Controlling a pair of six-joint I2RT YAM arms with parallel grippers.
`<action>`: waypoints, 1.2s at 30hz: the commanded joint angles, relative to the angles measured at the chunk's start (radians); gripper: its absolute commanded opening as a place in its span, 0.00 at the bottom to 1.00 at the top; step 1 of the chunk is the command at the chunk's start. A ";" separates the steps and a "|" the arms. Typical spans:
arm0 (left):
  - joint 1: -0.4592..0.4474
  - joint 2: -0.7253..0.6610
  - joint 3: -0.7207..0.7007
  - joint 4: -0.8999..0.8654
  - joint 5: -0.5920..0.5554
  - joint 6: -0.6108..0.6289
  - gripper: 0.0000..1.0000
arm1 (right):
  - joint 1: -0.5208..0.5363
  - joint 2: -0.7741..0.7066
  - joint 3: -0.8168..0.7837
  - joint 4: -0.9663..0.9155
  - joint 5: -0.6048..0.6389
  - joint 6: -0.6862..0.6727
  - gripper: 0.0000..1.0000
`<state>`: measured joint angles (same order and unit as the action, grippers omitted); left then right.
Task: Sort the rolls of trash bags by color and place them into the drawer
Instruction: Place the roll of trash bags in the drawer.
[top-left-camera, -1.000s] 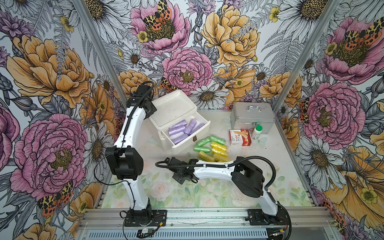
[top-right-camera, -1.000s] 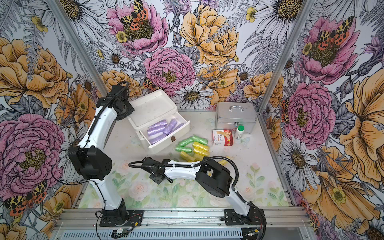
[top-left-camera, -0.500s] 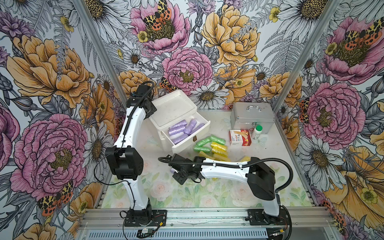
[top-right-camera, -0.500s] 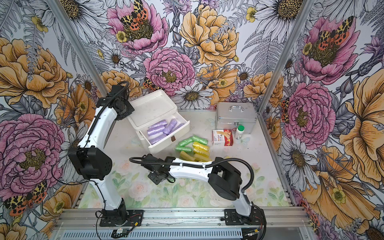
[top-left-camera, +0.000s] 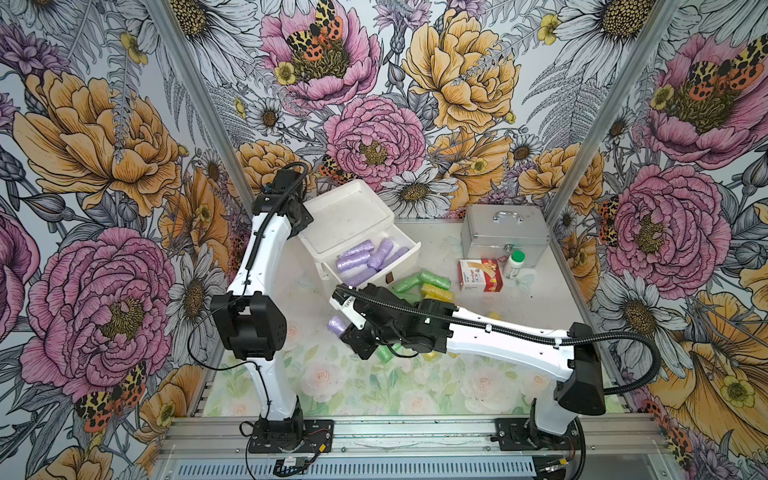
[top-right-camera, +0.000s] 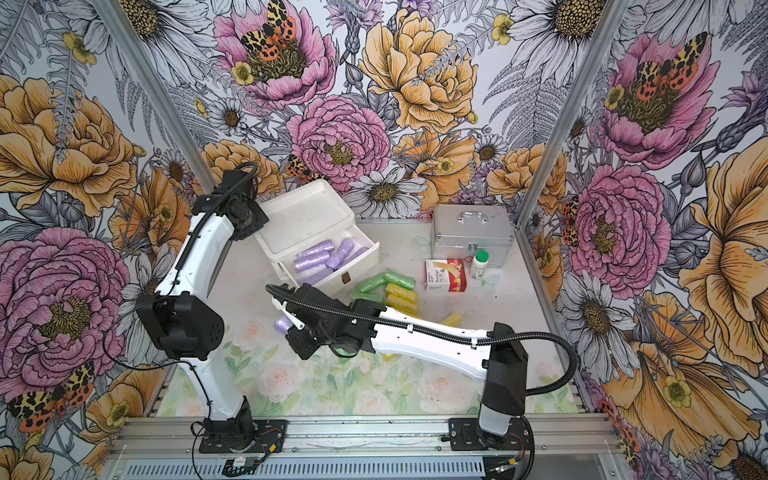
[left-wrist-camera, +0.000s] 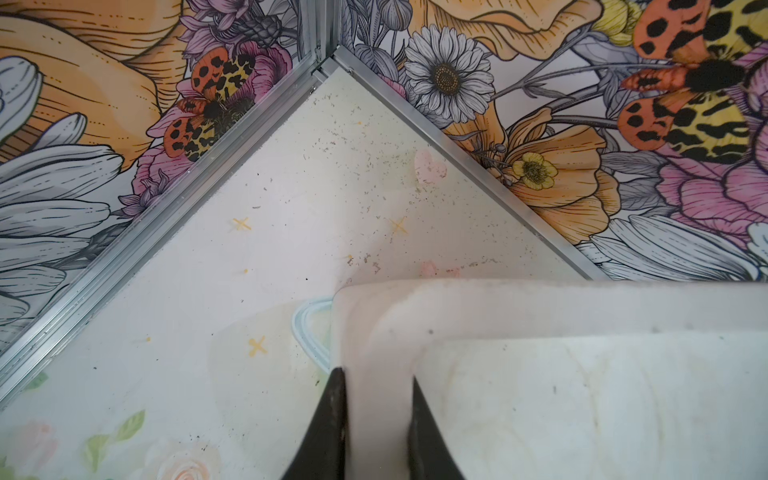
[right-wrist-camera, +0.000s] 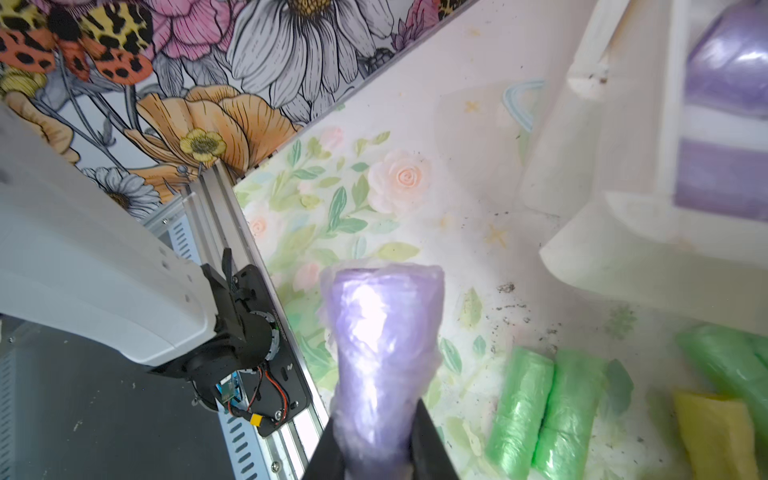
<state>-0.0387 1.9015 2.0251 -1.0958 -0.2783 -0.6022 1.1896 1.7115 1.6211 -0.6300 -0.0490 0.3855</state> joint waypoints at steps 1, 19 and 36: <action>-0.003 0.039 -0.041 -0.056 0.249 -0.113 0.00 | -0.043 -0.061 0.067 0.013 -0.013 0.011 0.22; -0.018 0.036 -0.043 -0.055 0.235 -0.132 0.00 | -0.427 0.085 0.297 0.082 -0.096 0.475 0.25; -0.034 0.065 -0.020 -0.055 0.249 -0.119 0.00 | -0.482 0.189 0.195 0.219 -0.007 0.892 0.26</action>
<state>-0.0410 1.9026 2.0270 -1.0969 -0.2783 -0.6022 0.7162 1.8626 1.8088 -0.4587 -0.0566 1.1881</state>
